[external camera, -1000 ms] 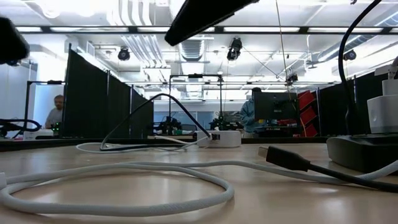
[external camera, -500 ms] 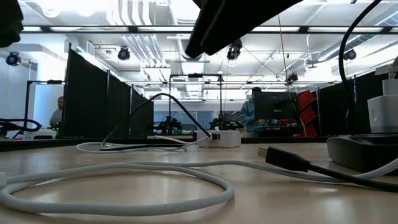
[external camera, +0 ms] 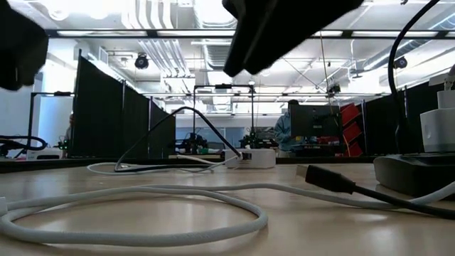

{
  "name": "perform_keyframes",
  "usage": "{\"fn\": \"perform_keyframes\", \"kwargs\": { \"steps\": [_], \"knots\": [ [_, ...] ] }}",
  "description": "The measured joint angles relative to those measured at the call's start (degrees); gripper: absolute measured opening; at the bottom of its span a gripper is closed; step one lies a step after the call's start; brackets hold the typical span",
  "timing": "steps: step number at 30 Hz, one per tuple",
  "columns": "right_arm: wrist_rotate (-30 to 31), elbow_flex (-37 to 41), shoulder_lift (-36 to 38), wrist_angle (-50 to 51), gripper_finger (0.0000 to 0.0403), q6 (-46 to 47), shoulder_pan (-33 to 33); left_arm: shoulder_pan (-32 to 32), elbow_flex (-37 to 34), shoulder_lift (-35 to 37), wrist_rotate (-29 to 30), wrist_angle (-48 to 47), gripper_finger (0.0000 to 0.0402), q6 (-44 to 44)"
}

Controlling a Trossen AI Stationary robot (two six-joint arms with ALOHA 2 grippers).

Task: Plug in charger cables
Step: Insert the white charger cable into the black outlet

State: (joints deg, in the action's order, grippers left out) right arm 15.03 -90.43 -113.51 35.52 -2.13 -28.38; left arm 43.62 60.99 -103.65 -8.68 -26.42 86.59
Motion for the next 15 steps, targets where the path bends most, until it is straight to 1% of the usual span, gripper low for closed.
{"fn": "perform_keyframes", "kwargs": {
  "steps": [3, 6, 10, 15],
  "knots": [
    [0.0, 0.2, 0.1, 0.2, 0.0176, 0.1, 0.0, 0.1, 0.0, -0.8, -0.4, 0.2, 0.0194, 0.2],
    [0.0, 0.2, 0.1, -0.3, 0.0175, 0.6, 0.0, 0.0, 0.1, -1.6, -1.5, 0.3, 0.0189, 1.3],
    [0.0, 0.2, 0.0, -0.2, 0.0174, 0.7, 0.0, 0.1, 0.0, -1.3, -6.4, 0.0, 0.0173, 1.9],
    [0.0, 0.2, 0.0, -0.3, 0.0174, 0.7, 0.0, 0.2, 0.7, 0.6, -7.0, 0.1, 0.0149, 3.0]
  ]
}}
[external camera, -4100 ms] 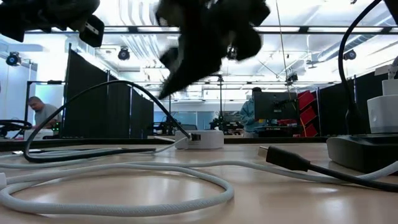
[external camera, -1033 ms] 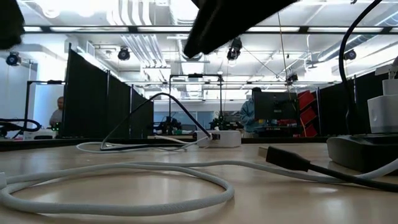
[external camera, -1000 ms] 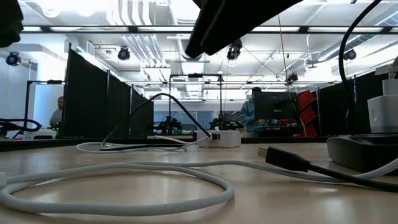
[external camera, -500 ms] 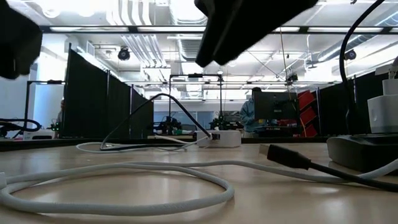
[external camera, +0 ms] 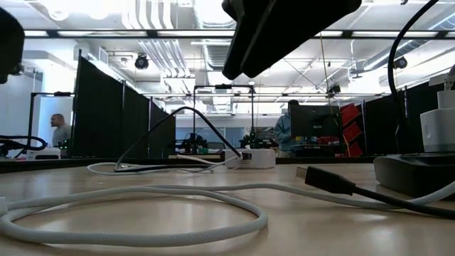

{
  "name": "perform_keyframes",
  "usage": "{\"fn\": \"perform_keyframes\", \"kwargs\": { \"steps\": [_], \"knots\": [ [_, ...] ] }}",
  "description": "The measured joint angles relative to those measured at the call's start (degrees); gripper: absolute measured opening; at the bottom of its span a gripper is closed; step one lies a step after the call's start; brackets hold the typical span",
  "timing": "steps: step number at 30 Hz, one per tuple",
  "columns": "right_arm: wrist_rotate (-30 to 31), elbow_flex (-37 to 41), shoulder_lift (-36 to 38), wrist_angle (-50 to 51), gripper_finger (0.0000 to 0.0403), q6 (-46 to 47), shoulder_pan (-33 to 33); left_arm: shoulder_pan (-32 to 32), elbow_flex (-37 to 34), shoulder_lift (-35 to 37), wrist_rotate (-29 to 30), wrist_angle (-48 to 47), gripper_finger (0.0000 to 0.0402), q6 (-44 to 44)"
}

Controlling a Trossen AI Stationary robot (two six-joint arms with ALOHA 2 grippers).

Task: Plug in charger cables
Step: Insert the white charger cable into the black outlet

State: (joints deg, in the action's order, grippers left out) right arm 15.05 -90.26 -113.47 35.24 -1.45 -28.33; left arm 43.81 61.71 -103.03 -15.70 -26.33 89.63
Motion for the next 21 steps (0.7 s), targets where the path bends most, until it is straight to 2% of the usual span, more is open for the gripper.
{"fn": "perform_keyframes", "kwargs": {
  "steps": [12, 21],
  "knots": [
    [0.0, 0.0, 0.0, 0.0, 0.0174, 0.4, 0.1, 1.3, 0.9, 0.0, -1.8, -3.2, 0.0117, 2.2],
    [0.0, 0.1, -0.1, 0.0, 0.0174, 1.5, 0.1, 1.5, 0.4, -1.5, -0.6, -3.0, 0.013, 0.6]
  ]
}}
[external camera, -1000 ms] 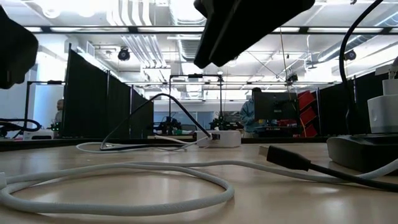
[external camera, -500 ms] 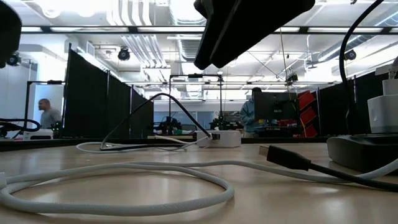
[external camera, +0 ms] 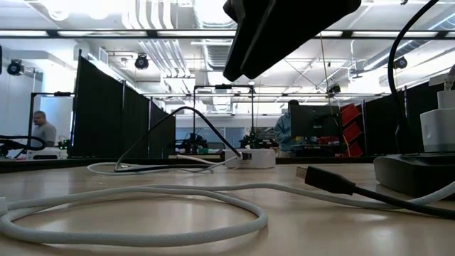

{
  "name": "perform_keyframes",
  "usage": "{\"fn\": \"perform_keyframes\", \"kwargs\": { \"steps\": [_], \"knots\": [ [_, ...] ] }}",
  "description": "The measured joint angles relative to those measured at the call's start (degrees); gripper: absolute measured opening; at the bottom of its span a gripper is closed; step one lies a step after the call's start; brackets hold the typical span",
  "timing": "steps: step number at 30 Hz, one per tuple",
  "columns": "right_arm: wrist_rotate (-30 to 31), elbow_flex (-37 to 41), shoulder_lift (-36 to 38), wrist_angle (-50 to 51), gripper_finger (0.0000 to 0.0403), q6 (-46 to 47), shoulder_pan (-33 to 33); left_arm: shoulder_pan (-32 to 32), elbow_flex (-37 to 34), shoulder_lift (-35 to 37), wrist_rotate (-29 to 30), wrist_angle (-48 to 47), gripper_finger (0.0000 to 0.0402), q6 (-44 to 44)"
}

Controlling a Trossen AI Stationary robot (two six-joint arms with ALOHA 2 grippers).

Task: Plug in charger cables
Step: Insert the white charger cable into the black outlet

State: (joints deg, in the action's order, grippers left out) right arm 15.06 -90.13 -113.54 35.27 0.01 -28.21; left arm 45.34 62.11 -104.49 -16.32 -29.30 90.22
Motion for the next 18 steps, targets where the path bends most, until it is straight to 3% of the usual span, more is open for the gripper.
{"fn": "perform_keyframes", "kwargs": {
  "steps": [18],
  "knots": [
    [0.0, 0.0, 0.0, 0.0, 0.0174, 1.6, 0.0, 0.0, -1.1, 0.0, 4.2, 3.4, 0.018, 1.5]
  ]
}}
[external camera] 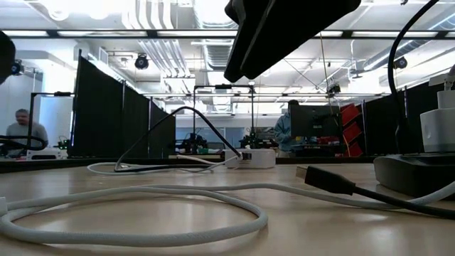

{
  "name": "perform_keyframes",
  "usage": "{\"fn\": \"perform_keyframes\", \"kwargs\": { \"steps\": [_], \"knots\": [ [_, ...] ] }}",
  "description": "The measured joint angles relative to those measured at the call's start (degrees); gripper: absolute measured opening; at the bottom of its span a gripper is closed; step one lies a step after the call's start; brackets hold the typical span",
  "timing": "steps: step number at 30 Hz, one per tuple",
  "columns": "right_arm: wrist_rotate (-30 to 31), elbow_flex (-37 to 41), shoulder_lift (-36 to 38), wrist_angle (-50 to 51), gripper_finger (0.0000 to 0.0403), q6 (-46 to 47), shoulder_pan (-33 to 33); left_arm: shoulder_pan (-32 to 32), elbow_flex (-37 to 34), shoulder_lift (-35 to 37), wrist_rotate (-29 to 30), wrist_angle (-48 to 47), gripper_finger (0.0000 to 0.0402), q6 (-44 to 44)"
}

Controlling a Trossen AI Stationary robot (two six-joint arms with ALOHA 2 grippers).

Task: Plug in charger cables
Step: Insert the white charger cable into the black outlet

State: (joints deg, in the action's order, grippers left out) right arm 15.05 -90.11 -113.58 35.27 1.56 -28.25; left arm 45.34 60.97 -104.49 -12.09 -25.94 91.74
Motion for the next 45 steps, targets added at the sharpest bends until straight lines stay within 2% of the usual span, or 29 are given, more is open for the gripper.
{"fn": "perform_keyframes", "kwargs": {
  "steps": [4, 9, 13, 17, 20, 23, 27, 30, 35, 41, 45],
  "knots": [
    [0.0, 0.0, 0.0, 0.0, 0.0174, 0.0, 0.0, 0.0, 0.0, -1.1, 0.4, 0.0, 0.0169, 1.5],
    [0.0, 0.0, 0.0, 0.0, 0.0174, 0.0, 0.0, -0.2, 0.1, -2.5, -1.9, 0.1, 0.0137, 1.8],
    [0.0, 0.0, 0.0, 0.0, 0.0174, 0.0, 0.0, -0.2, 0.1, -2.6, -2.2, 0.0, 0.0092, -0.6],
    [0.0, 0.0, 0.0, 0.0, 0.0174, -0.1, 0.0, -0.2, 0.1, -2.7, -2.1, -0.2, 0.0024, -4.3],
    [0.0, 0.0, 0.0, -0.1, 0.0174, -1.8, -0.2, -0.1, 0.1, -2.4, 0.1, 0.0, 0.0017, -7.2],
    [0.0, 0.0, 0.0, -0.3, 0.0174, -3.1, -0.5, 0.2, 0.0, -1.2, 6.4, 0.0, 0.0017, -10.9],
    [0.0, 0.0, 0.0, -0.6, 0.0174, -3.1, -0.5, 0.3, -0.2, 1.9, 23.1, -0.1, 0.0017, -15.7],
    [0.0, 0.0, 0.0, -2.3, 0.0174, -3.9, -0.5, 1.1, -0.1, 4.5, 32.0, -0.1, 0.0017, -19.9],
    [0.0, 1.7, 0.0, -12.4, 0.0174, -5.2, -0.5, 1.8, -0.1, 6.8, 45.3, -0.1, 0.0017, -25.6],
    [0.1, 6.2, -0.1, -27.4, 0.0174, -4.4, 0.4, 2.6, -0.1, 7.9, 54.2, 2.3, 0.0017, -33.4],
    [0.1, 8.5, -0.1, -35.2, 0.0174, -0.8, 1.5, 2.6, -0.1, 7.9, 56.8, 5.3, 0.0017, -37.9]
  ]
}}
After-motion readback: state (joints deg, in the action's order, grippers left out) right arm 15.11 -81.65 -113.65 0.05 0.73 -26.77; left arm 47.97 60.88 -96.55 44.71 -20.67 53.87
